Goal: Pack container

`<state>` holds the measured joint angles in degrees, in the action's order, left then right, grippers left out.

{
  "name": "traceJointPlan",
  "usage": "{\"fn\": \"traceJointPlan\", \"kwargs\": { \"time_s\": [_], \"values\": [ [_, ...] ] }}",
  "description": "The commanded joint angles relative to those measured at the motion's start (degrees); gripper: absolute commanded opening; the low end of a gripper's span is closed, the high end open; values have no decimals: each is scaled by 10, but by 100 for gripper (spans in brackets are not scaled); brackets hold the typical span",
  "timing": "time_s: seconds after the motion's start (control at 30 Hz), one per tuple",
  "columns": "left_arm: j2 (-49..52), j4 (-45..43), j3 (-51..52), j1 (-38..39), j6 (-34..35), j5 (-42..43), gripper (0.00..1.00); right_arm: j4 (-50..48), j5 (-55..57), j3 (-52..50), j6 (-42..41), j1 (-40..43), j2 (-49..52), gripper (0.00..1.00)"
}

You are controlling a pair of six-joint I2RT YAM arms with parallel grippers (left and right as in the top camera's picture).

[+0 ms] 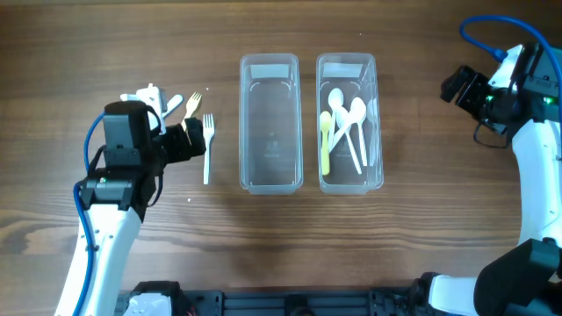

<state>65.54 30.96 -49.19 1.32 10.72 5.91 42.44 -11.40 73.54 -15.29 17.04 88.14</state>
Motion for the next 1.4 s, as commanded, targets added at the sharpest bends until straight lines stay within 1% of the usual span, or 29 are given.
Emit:
{"fn": "traceJointPlan", "kwargs": {
  "time_s": [0.0,0.07,0.13,0.2,0.23,0.33,0.4,0.47,0.57,0.6,0.63,0.7,0.83,0.97,1.1,1.27,1.37],
  "values": [
    [28,31,-21,-5,30,7,99,0,-5,0,-17,-2,7,100],
    [65,79,-59,-3,0,7,99,0,-7,0,-17,-1,7,99],
    [136,155,-134,3,-39,6,99,1,-7,0,-17,-1,7,99],
    [208,203,-202,9,-46,-15,96,1,-7,0,-17,-1,7,99],
    [247,217,-232,14,-60,-23,95,1,-7,0,-17,-2,7,99],
    [308,212,-268,31,-98,-23,93,1,-7,0,-17,-1,7,99],
    [348,185,-272,53,-138,-24,93,3,-7,0,-17,-1,7,100],
    [378,177,-272,75,-150,-43,93,5,-7,0,-17,-1,7,99],
    [422,174,-272,102,-150,-101,88,8,-7,0,-17,-1,7,99],
    [435,171,-272,105,-150,-110,86,9,-7,0,-16,-1,7,99],
    [449,167,-272,106,-149,-110,80,11,-7,0,-16,-1,7,100],
    [462,166,-272,104,-147,-110,72,13,-6,0,-16,-1,7,99],
    [477,159,-272,96,-111,-111,70,14,-7,0,-16,-1,7,99],
    [477,159,-269,96,-102,-103,67,14,-7,0,-16,-2,7,99],
    [477,146,-253,96,-72,-101,67,14,-6,0,-16,-1,7,100],
    [477,118,-227,96,-72,-100,58,14,-6,0,-16,-1,7,99],
    [477,101,-214,96,-73,-100,55,14,-7,0,-16,-1,7,99]
  ]
}}
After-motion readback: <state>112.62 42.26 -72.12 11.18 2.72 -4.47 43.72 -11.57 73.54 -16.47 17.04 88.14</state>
